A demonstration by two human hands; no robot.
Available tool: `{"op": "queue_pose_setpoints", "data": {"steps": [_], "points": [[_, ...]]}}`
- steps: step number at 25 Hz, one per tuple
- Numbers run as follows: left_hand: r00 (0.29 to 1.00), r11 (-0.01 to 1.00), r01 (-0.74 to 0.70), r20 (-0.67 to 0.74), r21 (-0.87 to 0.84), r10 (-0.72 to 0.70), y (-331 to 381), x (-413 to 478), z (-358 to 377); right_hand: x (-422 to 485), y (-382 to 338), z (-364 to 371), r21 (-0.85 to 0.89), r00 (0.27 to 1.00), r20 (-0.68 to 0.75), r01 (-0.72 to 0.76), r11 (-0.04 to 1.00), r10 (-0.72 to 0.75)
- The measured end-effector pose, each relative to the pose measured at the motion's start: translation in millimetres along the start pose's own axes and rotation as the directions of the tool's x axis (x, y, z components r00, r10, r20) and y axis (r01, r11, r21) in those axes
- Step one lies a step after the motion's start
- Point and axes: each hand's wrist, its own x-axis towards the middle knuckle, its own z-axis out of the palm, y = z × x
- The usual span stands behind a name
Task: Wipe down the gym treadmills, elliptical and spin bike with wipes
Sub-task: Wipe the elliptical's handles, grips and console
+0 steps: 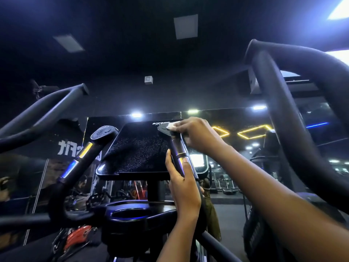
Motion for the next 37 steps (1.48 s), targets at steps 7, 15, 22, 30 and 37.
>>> {"op": "queue_pose_setpoints", "data": {"steps": [7,15,22,30,37], "points": [[1.000,1.000,-0.013,-0.020,-0.003,0.013,1,0,1,33,-1,3,-0.021,0.989,0.125,0.087,0.996,-0.083],[1.000,0.999,0.001,-0.022,0.037,0.000,-1,1,1,-27,13,-12,0.228,0.998,-0.060,-0.018,0.973,0.032],[0.999,0.994,-0.009,-0.045,0.107,0.014,-5,4,0,-33,1,11,0.517,0.907,-0.048,-0.335,0.788,0.418],[0.999,0.996,-0.009,-0.044,0.086,0.013,0,4,0,-133,-32,6,0.477,0.929,-0.137,-0.243,0.845,0.344],[0.999,0.996,0.027,-0.032,0.081,-0.024,-3,3,0,-46,-7,-2,0.543,0.843,-0.121,-0.386,0.746,0.524]]}}
